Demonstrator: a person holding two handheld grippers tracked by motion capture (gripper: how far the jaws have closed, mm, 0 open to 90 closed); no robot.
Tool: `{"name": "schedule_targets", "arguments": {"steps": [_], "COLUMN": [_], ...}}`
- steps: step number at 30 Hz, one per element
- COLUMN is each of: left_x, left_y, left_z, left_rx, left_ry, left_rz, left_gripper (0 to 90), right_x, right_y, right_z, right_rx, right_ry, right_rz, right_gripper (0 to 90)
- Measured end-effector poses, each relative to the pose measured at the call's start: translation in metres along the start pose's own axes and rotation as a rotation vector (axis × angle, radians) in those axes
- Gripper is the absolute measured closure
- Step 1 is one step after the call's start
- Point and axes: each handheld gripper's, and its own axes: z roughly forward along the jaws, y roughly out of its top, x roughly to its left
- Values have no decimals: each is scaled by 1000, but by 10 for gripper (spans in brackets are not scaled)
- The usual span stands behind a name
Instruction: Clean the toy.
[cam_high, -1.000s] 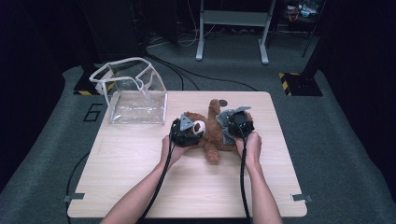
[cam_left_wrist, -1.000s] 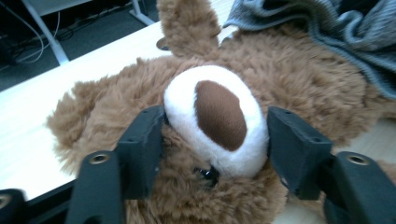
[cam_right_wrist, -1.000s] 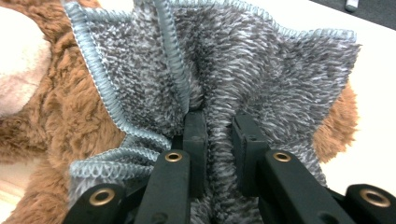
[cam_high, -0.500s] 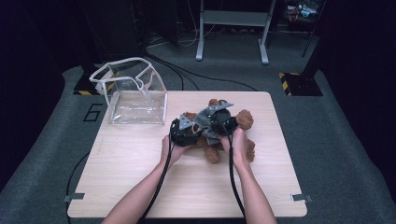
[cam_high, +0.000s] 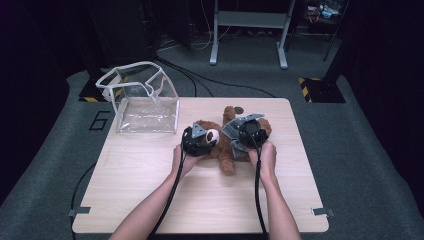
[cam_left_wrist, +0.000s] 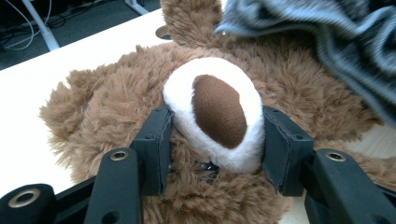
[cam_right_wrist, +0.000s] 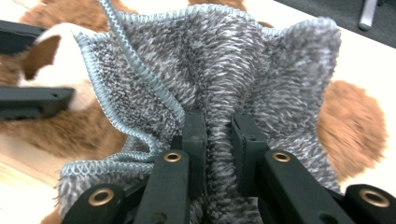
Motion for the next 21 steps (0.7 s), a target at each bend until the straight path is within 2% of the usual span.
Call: {"name": "schedule_targets", "arguments": {"steps": [5, 8, 12, 16, 21], "left_x": [1, 2, 1, 2, 2], "left_y": [0, 0, 0, 0, 0], "left_z": [0, 0, -1, 0, 0], "left_rx": [1, 0, 7, 3, 3], "left_ry": [-6, -7, -11, -10, -11], "left_rz": [-3, 2, -1, -1, -1], "left_gripper": [484, 484, 484, 484, 484], "right_x": [-17, -24, -27, -29, -30], "right_y": [-9, -13, -16, -19, -21], "right_z": [-4, -4, -4, -3, -1], "right_rx": [8, 21, 36, 36, 30], "right_ry": [-19, -36, -53, -46, -40], "right_rz": [38, 44, 41, 63, 62], "right_gripper": [779, 779, 777, 777, 777]}}
